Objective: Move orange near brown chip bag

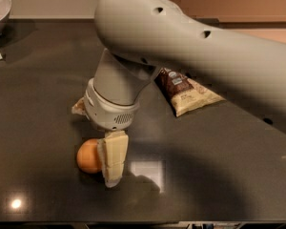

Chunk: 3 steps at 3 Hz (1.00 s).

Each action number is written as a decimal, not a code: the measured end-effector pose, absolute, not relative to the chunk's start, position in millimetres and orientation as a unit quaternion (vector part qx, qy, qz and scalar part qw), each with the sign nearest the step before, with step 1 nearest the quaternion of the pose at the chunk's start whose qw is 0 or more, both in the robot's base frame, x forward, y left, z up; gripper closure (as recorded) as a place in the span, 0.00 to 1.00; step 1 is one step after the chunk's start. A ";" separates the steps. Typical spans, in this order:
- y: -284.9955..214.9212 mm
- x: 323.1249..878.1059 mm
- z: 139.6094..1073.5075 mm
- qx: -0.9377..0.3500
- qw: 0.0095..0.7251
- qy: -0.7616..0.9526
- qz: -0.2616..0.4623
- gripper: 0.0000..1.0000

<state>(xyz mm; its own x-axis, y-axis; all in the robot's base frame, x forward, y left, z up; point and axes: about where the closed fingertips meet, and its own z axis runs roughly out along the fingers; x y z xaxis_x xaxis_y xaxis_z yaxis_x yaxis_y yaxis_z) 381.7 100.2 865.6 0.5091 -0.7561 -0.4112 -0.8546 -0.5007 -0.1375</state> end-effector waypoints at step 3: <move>105.7 375.8 848.9 -0.860 0.147 0.463 0.154 0.65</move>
Offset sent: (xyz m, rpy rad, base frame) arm -0.0036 0.0043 -0.0235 -0.0276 0.0326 0.0284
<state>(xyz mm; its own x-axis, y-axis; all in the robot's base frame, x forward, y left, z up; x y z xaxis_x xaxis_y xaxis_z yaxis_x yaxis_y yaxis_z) 375.8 105.7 848.9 0.5236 -0.7519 -0.4006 -0.8421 -0.5280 -0.1098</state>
